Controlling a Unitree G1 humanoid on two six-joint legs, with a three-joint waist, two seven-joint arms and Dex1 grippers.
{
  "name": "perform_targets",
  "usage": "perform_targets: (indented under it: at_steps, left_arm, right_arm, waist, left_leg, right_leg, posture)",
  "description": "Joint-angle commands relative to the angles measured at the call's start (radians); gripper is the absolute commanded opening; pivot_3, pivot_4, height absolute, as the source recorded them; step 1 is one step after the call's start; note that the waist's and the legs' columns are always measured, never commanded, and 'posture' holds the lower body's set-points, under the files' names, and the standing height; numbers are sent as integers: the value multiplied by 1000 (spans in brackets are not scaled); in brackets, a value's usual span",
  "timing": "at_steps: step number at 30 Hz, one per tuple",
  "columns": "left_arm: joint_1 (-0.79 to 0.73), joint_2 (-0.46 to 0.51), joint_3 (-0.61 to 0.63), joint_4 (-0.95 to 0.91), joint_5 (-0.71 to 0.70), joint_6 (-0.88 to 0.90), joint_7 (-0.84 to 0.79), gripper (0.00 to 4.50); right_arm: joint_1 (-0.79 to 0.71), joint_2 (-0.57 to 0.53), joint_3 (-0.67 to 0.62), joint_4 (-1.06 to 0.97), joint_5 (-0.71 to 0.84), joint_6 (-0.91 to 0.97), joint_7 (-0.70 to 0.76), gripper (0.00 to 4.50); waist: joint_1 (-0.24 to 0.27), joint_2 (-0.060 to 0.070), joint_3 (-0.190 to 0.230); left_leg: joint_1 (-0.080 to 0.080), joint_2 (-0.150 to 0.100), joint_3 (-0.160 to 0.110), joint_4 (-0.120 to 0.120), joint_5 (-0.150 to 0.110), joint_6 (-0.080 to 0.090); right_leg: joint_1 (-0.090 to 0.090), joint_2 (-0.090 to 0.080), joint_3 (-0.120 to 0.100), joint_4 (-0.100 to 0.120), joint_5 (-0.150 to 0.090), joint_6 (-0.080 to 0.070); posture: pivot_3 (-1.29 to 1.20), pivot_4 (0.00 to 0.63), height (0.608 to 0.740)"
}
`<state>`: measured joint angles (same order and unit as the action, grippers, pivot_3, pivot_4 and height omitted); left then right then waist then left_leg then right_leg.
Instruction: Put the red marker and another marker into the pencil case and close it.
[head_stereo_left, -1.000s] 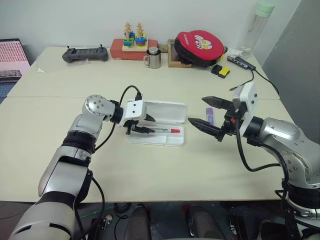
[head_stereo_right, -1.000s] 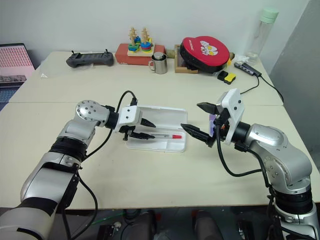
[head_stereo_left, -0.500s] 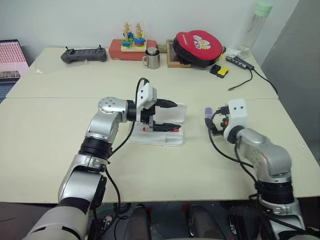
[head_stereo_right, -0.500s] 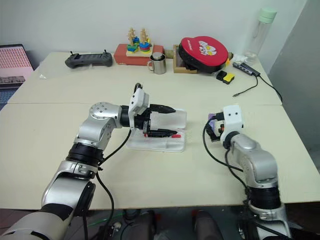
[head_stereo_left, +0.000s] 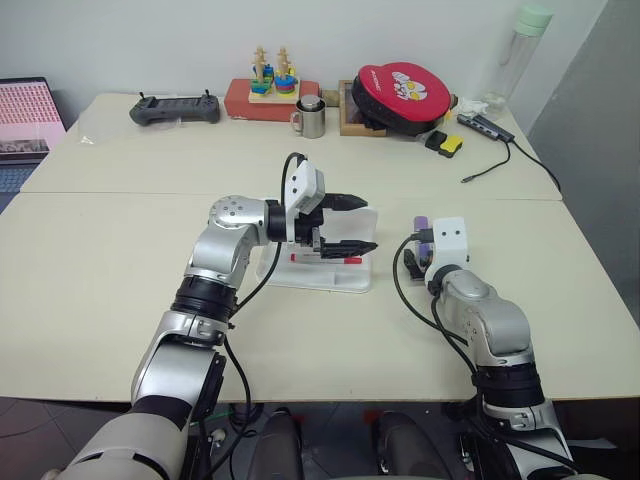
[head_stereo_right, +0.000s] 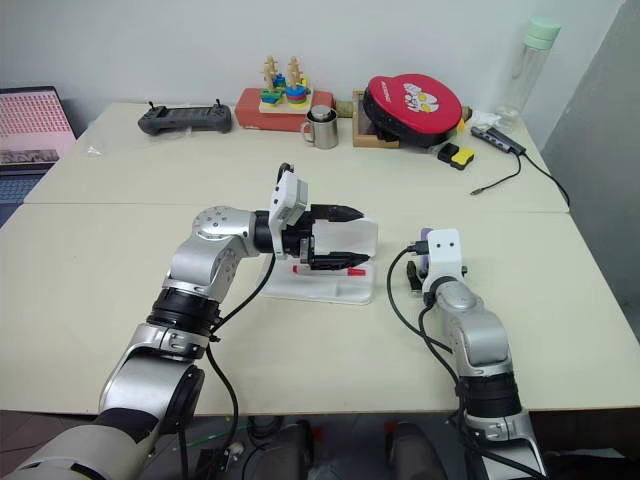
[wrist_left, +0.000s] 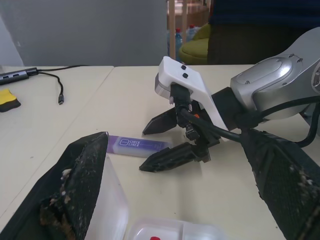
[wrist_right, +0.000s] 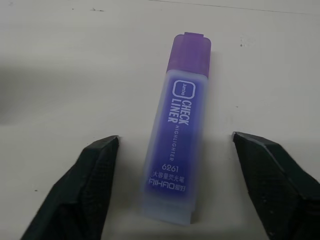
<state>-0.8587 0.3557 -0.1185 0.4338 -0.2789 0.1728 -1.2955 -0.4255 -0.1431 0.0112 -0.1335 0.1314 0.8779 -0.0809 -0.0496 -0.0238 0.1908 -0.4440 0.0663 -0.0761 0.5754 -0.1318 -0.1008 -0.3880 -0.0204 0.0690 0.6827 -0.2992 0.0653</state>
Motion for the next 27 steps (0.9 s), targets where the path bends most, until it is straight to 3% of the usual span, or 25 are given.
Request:
perform_targets:
  at_steps: [1, 9, 12, 18, 22, 25, 27]
  left_arm:
    - [-12, -1, 17, -32, -18, -9, 9, 4500]
    - [-5, 11, 35, -61, -29, 5, 36, 4500]
    - [4, 29, 79, -142, -82, 87, 73, 4500]
    - [69, 111, 125, -263, -122, 185, 103, 4500]
    - [206, 274, 270, -378, -235, 374, 116, 4500]
    - [290, 335, 348, -352, -277, 405, 124, 4500]
    - [365, 379, 340, -335, -231, 359, 109, 4500]
  right_arm:
    - [-5, -1, -36, -2, -21, -2, -12, 2880]
    - [-9, 71, -130, -41, 27, -55, -20, 1079]
    - [-17, 30, -112, -112, 31, -203, 74, 1081]
    - [-66, -41, -78, -213, 100, -270, 255, 1081]
    - [-193, -97, 3, -291, 267, -207, 499, 1081]
    - [-257, -140, 100, -251, 315, -122, 621, 1081]
    - [-293, -157, 166, -173, 315, -113, 704, 1081]
  waist:
    - [0, 0, 0]
    - [-1, 0, 0]
    - [-2, 0, 0]
    - [-10, 0, 0]
    - [-36, 2, 1]
    - [-36, 2, 1]
    - [-33, 2, 1]
  left_leg:
    - [0, 0, 0, 0, 0, 0]
    - [0, 0, 0, 0, 0, 0]
    - [0, 0, 0, 0, 0, 0]
    - [0, 0, 0, -1, 0, 0]
    - [1, 1, 1, -1, 0, 0]
    - [5, 2, 0, -3, 0, 0]
    - [7, 2, 0, -3, 0, 0]
  right_leg:
    - [0, 0, 0, 0, 0, 0]
    - [0, 0, 0, 0, 0, 0]
    - [0, 0, 0, 0, 0, 0]
    - [0, 0, 0, 0, 0, 0]
    - [-1, 0, 1, 0, 0, 0]
    - [1, 1, 1, 3, -1, -2]
    - [3, 1, 0, 4, -3, -2]
  posture:
    - [0, 150, 740]
    - [0, 150, 740]
    - [0, 150, 740]
    - [0, 150, 740]
    - [0, 150, 740]
    - [0, 150, 740]
    - [0, 150, 740]
